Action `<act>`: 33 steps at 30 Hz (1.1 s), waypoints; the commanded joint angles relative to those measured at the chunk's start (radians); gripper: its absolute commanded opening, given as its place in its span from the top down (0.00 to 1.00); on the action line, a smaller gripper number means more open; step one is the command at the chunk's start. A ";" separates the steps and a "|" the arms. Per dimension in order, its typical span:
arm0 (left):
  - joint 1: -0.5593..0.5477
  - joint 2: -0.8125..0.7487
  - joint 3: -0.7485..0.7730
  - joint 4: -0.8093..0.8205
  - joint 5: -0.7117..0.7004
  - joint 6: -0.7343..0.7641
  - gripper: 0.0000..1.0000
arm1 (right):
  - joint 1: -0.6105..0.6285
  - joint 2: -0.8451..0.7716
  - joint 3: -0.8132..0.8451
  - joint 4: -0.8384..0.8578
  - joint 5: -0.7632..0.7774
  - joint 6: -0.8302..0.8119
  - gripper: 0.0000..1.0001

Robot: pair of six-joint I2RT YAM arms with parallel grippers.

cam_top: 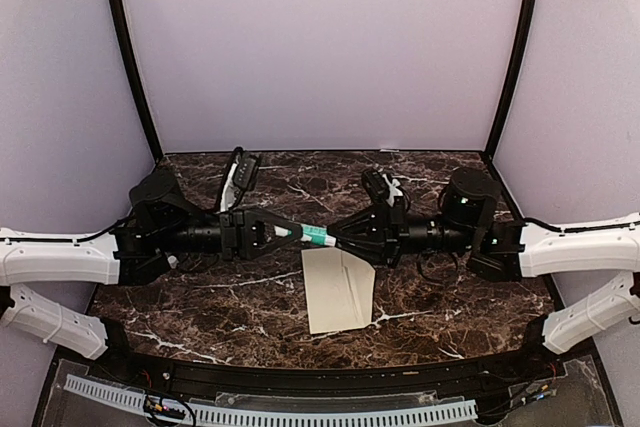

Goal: Place the letter into the envelope and seal it
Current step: Unscrew the solid glue.

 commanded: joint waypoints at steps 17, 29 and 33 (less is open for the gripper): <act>-0.016 -0.079 -0.049 0.046 -0.270 -0.384 1.00 | 0.029 -0.207 0.052 -0.307 0.285 -0.555 0.21; -0.011 -0.063 -0.033 0.120 -0.180 -0.488 1.00 | 0.105 -0.188 0.044 -0.224 0.236 -0.742 0.18; -0.013 -0.069 -0.016 0.100 -0.162 -0.491 1.00 | 0.122 -0.144 0.079 -0.221 0.243 -0.762 0.22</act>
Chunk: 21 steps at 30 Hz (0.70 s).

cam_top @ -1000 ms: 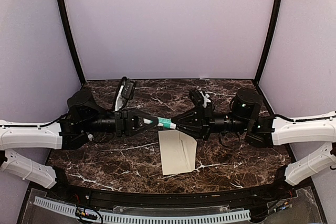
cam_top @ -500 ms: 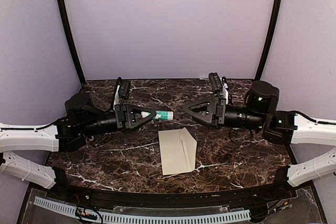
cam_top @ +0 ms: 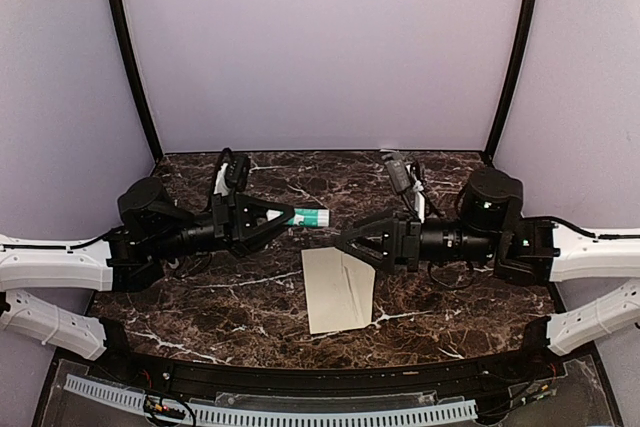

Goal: Place the letter into the envelope and seal it
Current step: Unscrew the solid glue.

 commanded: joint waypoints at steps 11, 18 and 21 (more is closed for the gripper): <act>0.005 -0.012 0.042 0.043 0.082 -0.028 1.00 | 0.027 0.080 0.091 0.098 -0.024 -0.065 0.47; 0.004 -0.003 0.060 0.041 0.112 -0.020 1.00 | 0.027 0.090 0.098 0.106 -0.040 -0.052 0.52; 0.004 0.001 0.070 0.038 0.124 -0.014 1.00 | 0.027 0.094 0.096 0.119 -0.047 -0.048 0.55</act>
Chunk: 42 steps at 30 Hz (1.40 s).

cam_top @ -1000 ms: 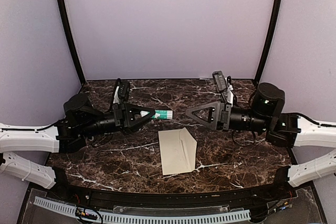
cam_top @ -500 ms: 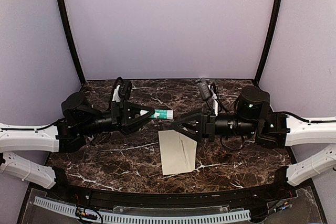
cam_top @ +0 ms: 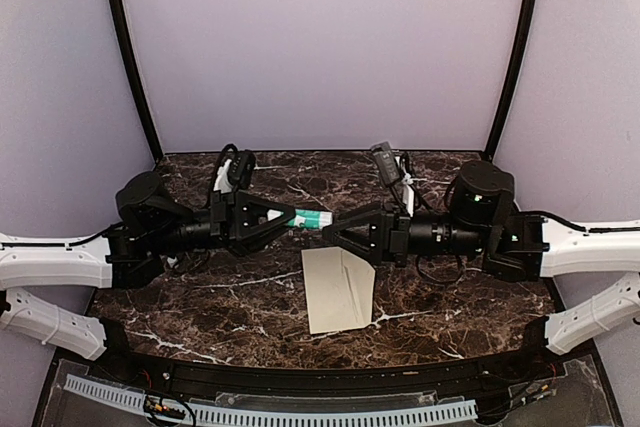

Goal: Place the letter into the envelope and seal it
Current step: Unscrew the solid glue.

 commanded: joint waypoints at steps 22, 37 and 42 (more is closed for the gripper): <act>0.004 0.022 0.077 0.021 0.109 0.051 1.00 | 0.007 0.027 0.036 0.091 -0.005 0.069 0.89; 0.002 -0.062 0.154 -0.255 0.183 0.574 1.00 | -0.039 0.048 0.042 0.057 -0.088 0.457 0.94; 0.002 -0.070 0.159 -0.320 0.179 0.648 1.00 | -0.056 0.051 0.020 -0.001 -0.130 0.592 0.94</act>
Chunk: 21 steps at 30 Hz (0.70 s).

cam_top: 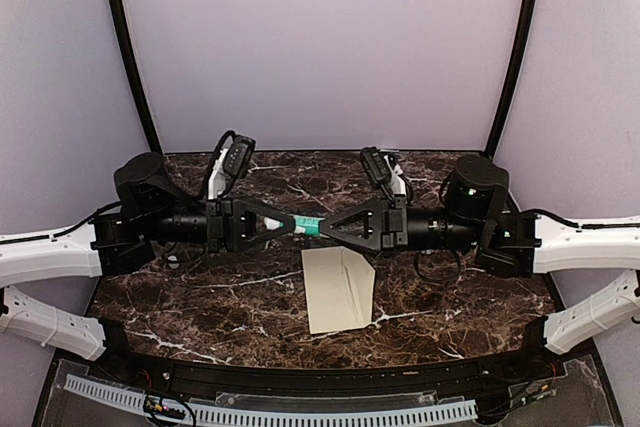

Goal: Place the letter into the envelope and seal it
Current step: Unscrew the solid glue.

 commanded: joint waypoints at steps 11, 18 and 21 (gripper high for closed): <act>-0.035 -0.045 0.025 -0.095 0.026 0.181 1.00 | -0.040 0.009 -0.113 0.086 -0.113 0.429 0.92; -0.042 -0.060 0.029 -0.145 -0.032 0.173 1.00 | -0.042 -0.003 -0.084 0.030 -0.096 0.393 0.81; -0.041 -0.080 0.024 -0.172 -0.176 0.082 1.00 | -0.040 -0.036 -0.061 -0.030 -0.042 0.282 0.61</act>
